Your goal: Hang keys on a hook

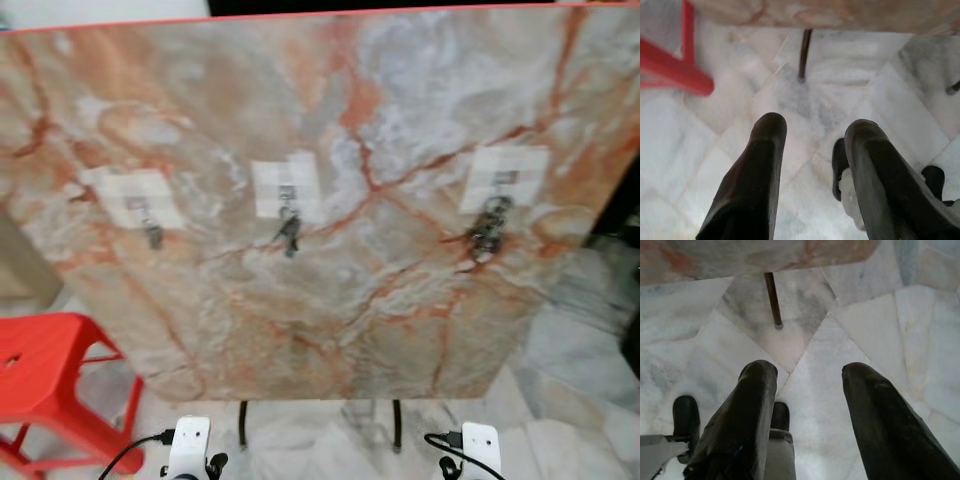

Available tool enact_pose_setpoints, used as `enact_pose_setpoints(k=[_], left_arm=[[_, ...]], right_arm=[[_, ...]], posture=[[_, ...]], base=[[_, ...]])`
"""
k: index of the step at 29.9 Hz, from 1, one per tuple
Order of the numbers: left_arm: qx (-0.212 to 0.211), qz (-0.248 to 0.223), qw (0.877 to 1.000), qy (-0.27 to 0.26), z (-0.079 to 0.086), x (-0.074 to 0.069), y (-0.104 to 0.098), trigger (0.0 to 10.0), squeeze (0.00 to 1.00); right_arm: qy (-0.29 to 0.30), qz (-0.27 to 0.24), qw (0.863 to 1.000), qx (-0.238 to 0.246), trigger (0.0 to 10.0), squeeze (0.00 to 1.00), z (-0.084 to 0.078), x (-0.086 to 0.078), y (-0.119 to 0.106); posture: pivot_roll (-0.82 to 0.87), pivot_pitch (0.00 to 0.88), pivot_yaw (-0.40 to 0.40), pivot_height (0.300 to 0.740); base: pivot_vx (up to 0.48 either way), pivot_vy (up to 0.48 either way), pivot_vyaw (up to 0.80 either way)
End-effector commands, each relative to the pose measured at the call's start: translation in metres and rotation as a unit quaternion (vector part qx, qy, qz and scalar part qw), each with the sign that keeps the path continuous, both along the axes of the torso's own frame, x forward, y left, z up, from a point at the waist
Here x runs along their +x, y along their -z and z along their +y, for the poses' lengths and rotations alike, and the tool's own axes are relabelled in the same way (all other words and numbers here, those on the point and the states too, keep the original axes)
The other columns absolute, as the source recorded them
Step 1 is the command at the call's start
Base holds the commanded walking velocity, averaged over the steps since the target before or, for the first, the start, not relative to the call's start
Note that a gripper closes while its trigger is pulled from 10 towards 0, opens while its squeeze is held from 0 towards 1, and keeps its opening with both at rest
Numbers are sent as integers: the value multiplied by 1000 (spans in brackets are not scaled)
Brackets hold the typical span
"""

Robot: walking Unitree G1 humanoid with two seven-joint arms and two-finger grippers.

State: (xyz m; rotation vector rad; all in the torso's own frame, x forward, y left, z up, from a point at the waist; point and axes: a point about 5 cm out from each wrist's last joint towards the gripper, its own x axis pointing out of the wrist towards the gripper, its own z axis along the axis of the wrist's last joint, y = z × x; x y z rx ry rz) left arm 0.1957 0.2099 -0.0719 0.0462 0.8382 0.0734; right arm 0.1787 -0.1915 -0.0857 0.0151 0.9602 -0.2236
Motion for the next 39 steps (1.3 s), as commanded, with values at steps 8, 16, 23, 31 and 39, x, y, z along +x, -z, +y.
enact_pose_setpoints(k=[8, 16, 23, 31, 39], left_arm=[[7, 17, 1000, -3, 7, -5, 2, 10000, 0], [5, 18, 1000, 3, 6, -5, 2, 10000, 0], [4, 18, 1000, 2, 5, -5, 2, 10000, 0], [3, 18, 1000, 2, 5, -5, 2, 10000, 0], [0, 18, 1000, 3, 4, -6, 3, 10000, 0]], right_arm=[[-8, -2, 1000, 28, 10000, 0, 9, -2, 2], [-38, -6, 998, 43, 10000, 0, 14, -1, 2], [-44, -3, 998, 37, 10000, 0, 14, 0, 2], [-60, -1, 998, 26, 10000, 0, 13, -1, 2], [-40, 2, 999, 38, 10000, 0, 15, -5, 4]], posture=[[-7, 0, 24, 740], [-7, 0, 23, 740], [-6, 0, 20, 740], [-12, 0, 20, 740], [-20, 0, 23, 740]], base=[[0, 0, 600], [0, 357, 0], [0, 375, 0], [0, 373, 0], [0, 374, 0]])
